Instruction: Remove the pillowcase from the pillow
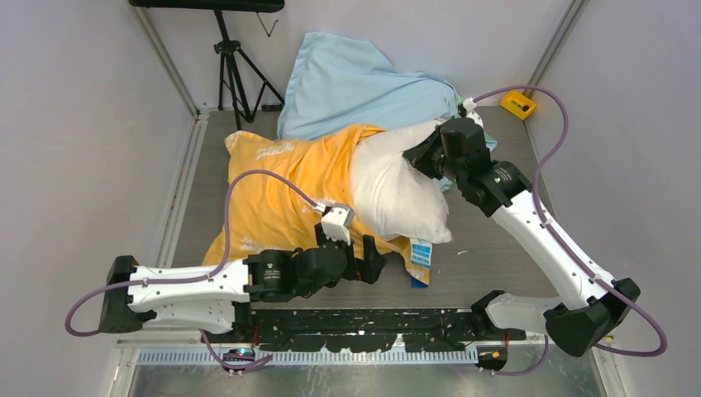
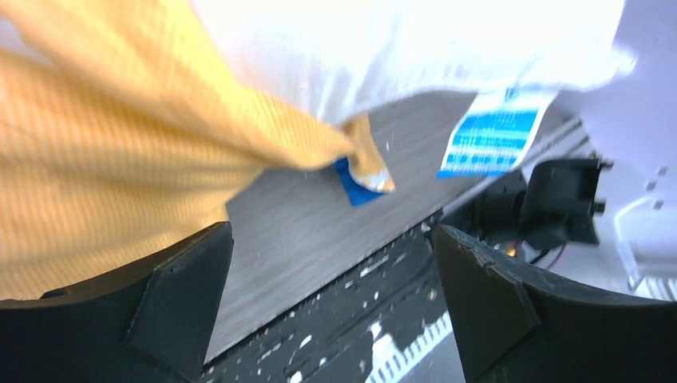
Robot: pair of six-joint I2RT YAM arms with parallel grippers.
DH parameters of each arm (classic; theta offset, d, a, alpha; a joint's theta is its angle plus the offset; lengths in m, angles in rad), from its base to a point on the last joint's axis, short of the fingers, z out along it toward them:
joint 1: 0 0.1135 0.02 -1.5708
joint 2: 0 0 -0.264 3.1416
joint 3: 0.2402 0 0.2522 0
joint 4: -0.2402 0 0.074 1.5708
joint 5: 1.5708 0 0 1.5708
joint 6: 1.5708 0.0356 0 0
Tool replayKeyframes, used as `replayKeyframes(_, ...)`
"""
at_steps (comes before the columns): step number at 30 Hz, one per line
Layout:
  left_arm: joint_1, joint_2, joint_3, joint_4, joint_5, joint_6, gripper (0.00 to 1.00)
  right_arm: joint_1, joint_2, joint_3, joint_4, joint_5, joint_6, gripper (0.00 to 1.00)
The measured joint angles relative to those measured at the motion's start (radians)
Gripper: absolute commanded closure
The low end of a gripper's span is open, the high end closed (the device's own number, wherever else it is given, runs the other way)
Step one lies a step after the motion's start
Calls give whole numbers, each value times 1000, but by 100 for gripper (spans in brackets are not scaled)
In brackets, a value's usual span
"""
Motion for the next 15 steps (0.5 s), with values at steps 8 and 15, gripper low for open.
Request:
replayKeyframes(8, 146, 71, 57, 36, -8, -5, 23, 0, -10, 0, -14, 0, 13, 100)
replayKeyframes(15, 272, 72, 15, 41, 47, -8, 85, 2, -58, 0, -85, 60, -7, 100)
